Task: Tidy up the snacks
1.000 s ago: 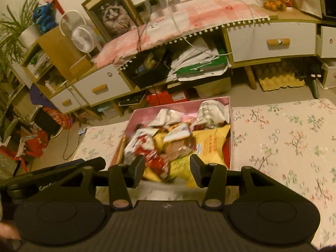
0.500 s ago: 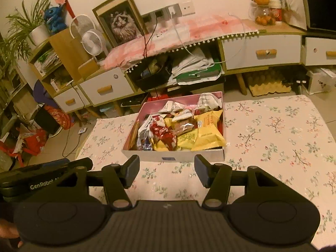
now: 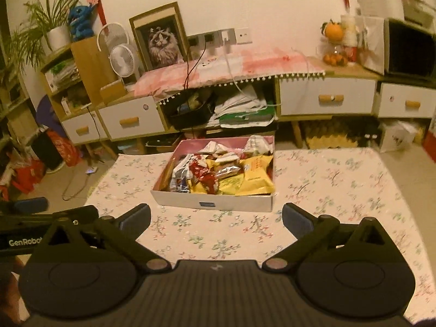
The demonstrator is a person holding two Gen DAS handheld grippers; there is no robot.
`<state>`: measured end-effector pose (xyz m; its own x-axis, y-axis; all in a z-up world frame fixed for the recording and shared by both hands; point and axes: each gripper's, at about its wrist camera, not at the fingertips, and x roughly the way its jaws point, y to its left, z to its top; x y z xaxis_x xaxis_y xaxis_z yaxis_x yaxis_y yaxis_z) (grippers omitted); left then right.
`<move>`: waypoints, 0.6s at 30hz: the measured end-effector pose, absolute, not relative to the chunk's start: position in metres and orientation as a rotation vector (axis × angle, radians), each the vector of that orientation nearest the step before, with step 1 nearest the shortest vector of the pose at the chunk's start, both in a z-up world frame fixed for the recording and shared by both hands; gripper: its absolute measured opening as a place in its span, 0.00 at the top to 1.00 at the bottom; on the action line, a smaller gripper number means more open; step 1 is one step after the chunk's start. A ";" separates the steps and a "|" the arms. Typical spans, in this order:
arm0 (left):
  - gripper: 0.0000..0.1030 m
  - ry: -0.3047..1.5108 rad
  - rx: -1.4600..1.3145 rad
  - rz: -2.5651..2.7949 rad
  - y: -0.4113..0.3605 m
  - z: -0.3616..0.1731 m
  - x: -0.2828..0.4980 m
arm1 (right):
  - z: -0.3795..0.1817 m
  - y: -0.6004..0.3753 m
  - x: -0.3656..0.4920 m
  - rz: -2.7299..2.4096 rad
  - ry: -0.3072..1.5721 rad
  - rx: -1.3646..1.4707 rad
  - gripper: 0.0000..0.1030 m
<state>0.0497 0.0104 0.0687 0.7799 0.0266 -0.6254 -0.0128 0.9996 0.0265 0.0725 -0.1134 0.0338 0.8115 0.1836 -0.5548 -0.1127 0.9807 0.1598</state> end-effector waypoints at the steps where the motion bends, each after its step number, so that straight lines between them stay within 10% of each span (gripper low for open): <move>1: 0.00 0.679 0.026 0.025 0.010 0.067 0.052 | 0.034 -0.114 0.073 0.153 0.602 0.119 0.00; 18: 0.00 0.726 0.025 0.022 0.005 0.022 0.075 | -0.005 -0.131 0.090 0.049 0.646 0.120 0.00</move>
